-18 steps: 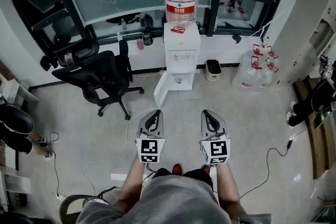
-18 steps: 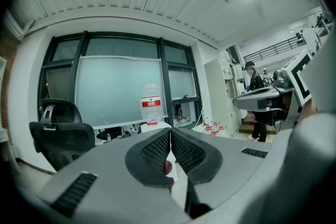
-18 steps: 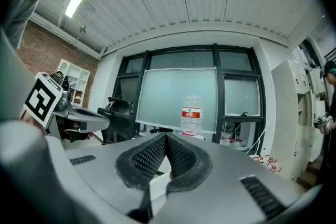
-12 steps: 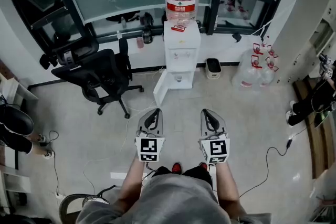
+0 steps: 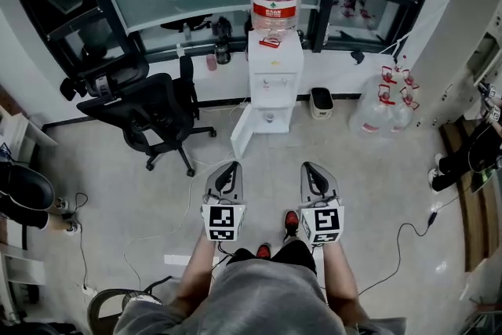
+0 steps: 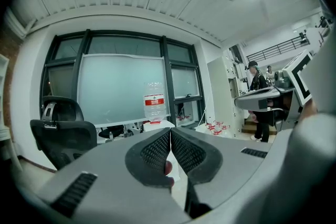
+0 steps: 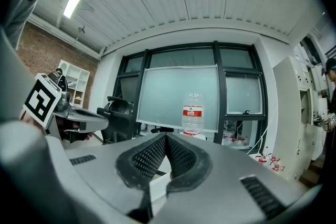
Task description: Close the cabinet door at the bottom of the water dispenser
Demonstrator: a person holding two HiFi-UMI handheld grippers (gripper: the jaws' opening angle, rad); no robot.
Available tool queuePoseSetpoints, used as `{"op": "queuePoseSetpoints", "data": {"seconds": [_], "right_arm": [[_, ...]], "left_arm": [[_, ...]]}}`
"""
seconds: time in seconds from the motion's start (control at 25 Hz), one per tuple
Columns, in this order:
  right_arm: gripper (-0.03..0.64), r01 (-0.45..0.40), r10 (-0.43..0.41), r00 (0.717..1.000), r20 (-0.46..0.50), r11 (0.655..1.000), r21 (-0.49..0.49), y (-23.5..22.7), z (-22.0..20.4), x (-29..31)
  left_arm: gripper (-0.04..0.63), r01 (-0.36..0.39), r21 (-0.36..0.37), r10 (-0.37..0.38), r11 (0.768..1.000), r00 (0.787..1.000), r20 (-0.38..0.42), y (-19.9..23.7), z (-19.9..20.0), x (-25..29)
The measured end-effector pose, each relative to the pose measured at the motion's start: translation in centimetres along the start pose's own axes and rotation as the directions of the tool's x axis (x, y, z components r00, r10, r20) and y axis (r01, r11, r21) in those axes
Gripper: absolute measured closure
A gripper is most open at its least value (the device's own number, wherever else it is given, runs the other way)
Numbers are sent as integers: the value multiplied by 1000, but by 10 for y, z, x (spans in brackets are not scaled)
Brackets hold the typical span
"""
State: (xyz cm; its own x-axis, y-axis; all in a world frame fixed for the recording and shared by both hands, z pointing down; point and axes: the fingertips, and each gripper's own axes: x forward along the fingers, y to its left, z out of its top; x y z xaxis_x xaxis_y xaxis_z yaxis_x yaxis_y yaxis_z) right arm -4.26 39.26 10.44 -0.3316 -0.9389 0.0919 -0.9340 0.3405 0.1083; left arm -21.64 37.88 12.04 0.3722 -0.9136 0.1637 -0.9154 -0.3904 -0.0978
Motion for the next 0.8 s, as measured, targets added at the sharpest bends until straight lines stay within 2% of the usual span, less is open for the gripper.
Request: {"op": "queuePoseSetpoints", "data": {"seconds": [0.4, 0.8], "right_arm": [[600, -30, 30, 999, -14, 999, 10, -26, -12, 58], [600, -46, 47, 998, -28, 998, 41, -96, -20, 171]], "left_arm": [[571, -23, -4, 23, 1000, 1000, -20, 16, -3, 56], [571, -46, -12, 46, 999, 998, -48, 42, 5, 177]]}}
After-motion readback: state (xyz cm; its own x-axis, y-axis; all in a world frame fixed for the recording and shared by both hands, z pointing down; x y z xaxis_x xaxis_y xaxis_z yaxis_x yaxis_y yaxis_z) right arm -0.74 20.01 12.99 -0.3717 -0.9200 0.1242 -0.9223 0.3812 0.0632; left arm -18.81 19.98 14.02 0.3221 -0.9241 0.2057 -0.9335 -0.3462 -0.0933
